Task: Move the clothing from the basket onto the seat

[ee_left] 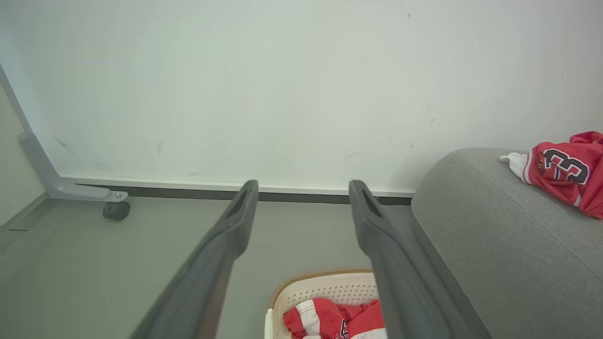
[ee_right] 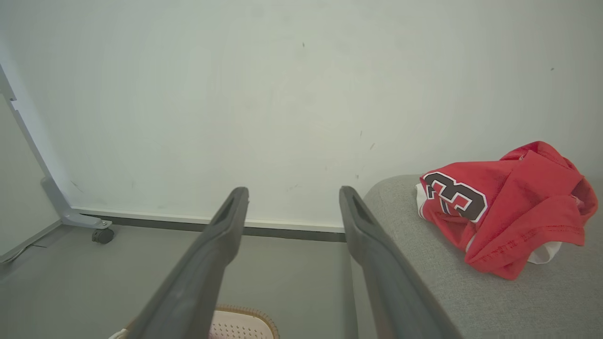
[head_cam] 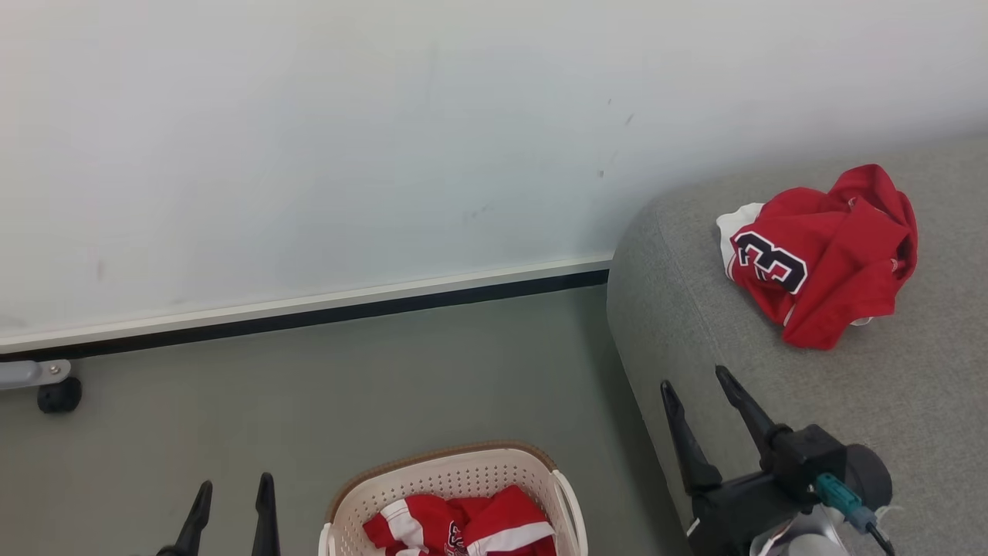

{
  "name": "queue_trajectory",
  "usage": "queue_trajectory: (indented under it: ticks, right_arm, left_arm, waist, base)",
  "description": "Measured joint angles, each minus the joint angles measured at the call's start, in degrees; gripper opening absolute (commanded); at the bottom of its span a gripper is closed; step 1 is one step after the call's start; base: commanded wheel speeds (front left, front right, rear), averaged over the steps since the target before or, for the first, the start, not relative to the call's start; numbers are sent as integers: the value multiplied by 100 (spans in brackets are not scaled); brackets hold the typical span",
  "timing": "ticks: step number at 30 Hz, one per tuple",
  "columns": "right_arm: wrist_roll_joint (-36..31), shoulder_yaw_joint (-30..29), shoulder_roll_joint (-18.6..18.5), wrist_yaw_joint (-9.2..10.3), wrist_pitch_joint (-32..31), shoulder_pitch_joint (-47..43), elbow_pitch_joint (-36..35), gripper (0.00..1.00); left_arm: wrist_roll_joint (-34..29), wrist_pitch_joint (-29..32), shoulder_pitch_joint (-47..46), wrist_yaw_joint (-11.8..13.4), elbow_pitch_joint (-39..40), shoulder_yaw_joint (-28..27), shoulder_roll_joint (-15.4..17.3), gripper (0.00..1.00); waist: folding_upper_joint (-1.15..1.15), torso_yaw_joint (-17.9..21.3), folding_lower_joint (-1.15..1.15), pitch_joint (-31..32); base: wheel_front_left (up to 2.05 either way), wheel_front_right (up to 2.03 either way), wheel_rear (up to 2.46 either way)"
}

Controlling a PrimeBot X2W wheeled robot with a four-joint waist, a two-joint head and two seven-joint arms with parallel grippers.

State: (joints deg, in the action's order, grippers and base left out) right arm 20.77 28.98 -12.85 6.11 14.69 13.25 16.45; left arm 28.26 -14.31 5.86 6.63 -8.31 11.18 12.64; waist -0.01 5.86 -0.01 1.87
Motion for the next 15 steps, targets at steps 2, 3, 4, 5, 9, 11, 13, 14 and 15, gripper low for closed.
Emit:
queue_trajectory:
  ticks: [2, 3, 4, 5, 9, 11, 13, 14, 15]
  right_arm:
    - [-14, -35, -1, 2, 0, -103, -91, 100]
    - [-15, -53, -1, 21, -1, -141, -131, 100]
    - [-15, -86, -2, 45, 0, -173, -164, 100]
    - [-16, -119, -3, 45, 0, -206, -191, 100]
    - [-23, -215, -4, 51, 0, -309, -297, 100]
    - [-42, -248, -3, 52, -1, -347, -334, 100]
    - [-73, -271, -2, 52, -1, -367, -369, 100]
    - [-76, -283, -1, 52, 0, -375, -390, 100]
    - [-86, -294, -1, 52, -1, -384, -413, 100]
  left_arm:
    - [-29, 0, 78, 0, 57, -60, -5, 100]
    - [-32, 0, 105, 0, 86, -105, -9, 100]
    - [-43, 0, 136, 0, 116, -145, -10, 100]
    - [-60, 0, 166, 1, 127, -178, -10, 100]
    - [-70, 0, 206, 1, 163, -288, -27, 100]
    - [-99, 0, 245, 2, 205, -323, -49, 100]
    - [-122, 0, 291, 34, 223, -337, -78, 100]
    - [-124, 0, 293, 41, 231, -348, -99, 100]
    - [-135, 0, 293, 41, 246, -357, -112, 100]
  waist:
    - [0, -3, 1, 7]
    - [0, -2, 1, 9]
    - [1, -1, 1, 10]
    - [1, -1, 1, 10]
    - [1, 4, 1, 7]
    - [1, 5, 1, 2]
    - [1, 4, 1, -5]
    - [1, 2, 1, -8]
    - [1, 1, 1, -10]
  base:
    - [0, 0, 0]
    - [0, 0, 0]
    - [0, 0, 0]
    - [0, 0, 0]
    - [0, 0, 0]
    - [0, 0, 0]
    - [0, 0, 0]
    - [0, 0, 0]
    - [0, 0, 0]
